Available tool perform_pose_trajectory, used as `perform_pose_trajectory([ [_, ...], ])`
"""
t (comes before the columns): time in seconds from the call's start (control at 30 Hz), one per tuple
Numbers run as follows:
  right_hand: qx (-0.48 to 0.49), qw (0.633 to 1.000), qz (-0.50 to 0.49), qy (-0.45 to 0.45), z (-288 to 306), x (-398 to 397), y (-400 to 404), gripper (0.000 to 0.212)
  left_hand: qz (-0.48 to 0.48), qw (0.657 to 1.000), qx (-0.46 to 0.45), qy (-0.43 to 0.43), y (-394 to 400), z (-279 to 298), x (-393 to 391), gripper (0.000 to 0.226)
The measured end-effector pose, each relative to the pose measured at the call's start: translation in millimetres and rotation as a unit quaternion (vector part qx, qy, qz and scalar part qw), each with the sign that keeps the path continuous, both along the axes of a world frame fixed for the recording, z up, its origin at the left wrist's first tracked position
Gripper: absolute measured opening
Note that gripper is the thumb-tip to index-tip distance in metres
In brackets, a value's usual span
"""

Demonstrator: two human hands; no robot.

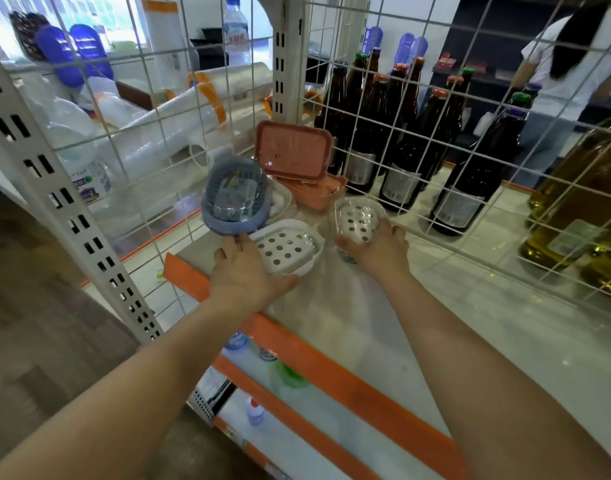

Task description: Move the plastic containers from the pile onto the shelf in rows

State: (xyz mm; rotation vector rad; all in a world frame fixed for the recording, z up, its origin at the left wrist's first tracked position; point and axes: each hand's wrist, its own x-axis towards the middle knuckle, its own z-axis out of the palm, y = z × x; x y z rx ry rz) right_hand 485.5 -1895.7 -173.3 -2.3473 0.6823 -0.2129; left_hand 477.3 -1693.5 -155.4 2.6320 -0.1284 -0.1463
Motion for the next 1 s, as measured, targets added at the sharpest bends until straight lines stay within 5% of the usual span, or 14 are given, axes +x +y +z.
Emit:
perform_pose_trajectory([
  [0.53,0.03,0.997,-0.04,-0.066,17,-75,-31,0.089,-0.01,0.994,-0.099,-0.046,-32,14,-33,0.099],
  [1.0,-0.021,0.988,-0.138,-0.064,42,-310,-145,0.095,-0.11,0.989,-0.103,-0.014,-158,17,-187,0.098],
])
